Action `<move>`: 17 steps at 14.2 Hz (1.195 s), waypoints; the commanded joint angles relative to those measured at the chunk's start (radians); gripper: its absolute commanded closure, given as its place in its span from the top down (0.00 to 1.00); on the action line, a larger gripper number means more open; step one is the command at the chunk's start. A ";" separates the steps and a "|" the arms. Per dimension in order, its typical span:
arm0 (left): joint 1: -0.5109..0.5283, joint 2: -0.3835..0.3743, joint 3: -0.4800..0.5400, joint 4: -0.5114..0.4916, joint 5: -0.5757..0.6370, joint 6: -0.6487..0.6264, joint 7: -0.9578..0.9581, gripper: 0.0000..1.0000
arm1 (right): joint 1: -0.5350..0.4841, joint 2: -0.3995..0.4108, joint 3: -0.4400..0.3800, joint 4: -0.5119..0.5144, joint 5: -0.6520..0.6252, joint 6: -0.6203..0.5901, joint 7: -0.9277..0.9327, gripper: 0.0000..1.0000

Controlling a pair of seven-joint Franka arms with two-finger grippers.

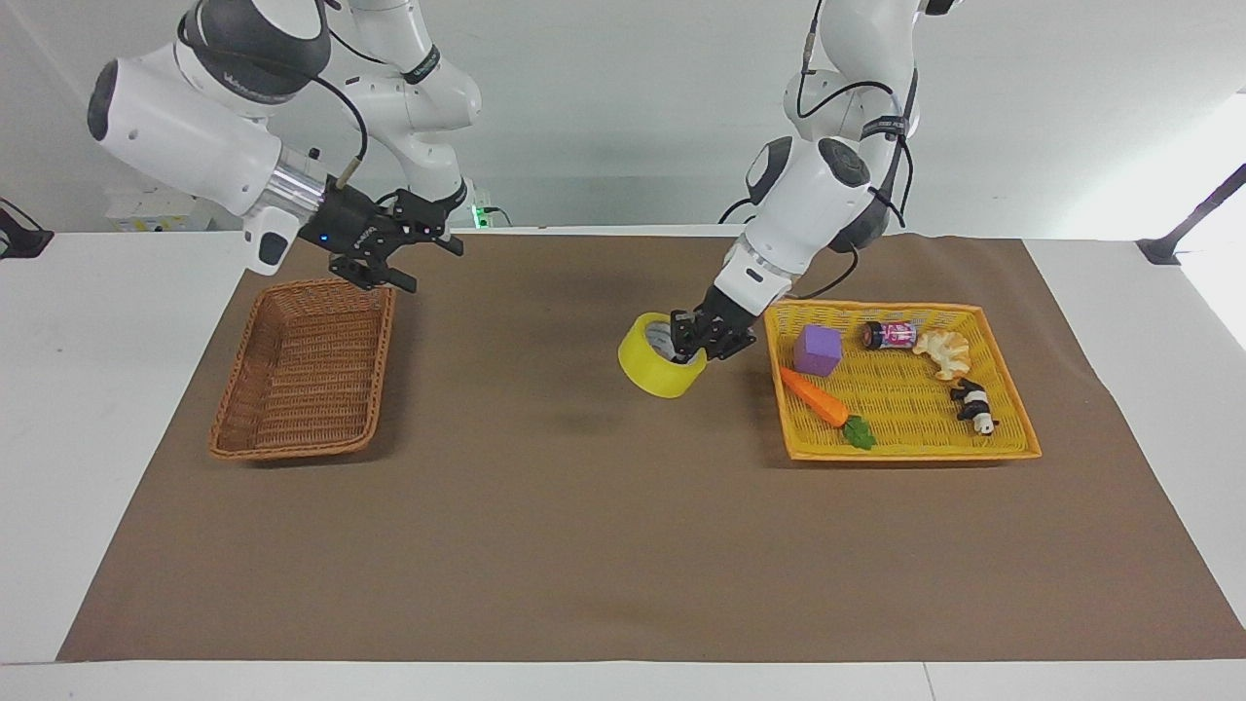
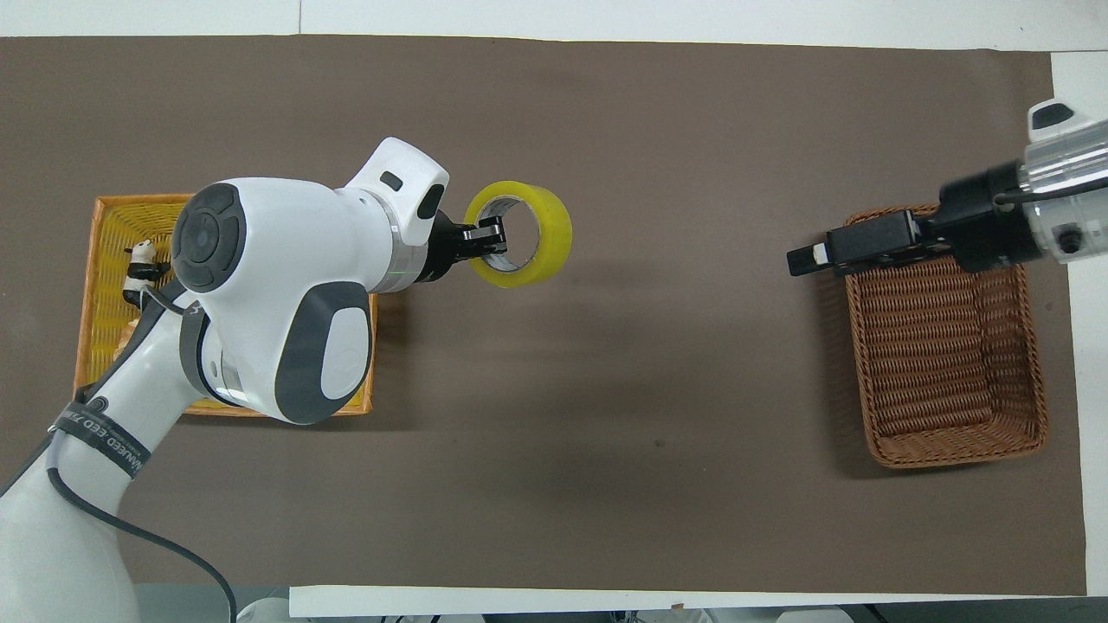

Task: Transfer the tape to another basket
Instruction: 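Lift the tape with the left gripper while the right gripper approaches, then grasp the tape rim with the right gripper beside the left gripper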

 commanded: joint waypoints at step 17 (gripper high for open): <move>-0.011 0.005 0.012 0.022 -0.011 -0.037 0.042 0.00 | 0.317 0.212 0.004 -0.075 0.496 0.428 -0.147 1.00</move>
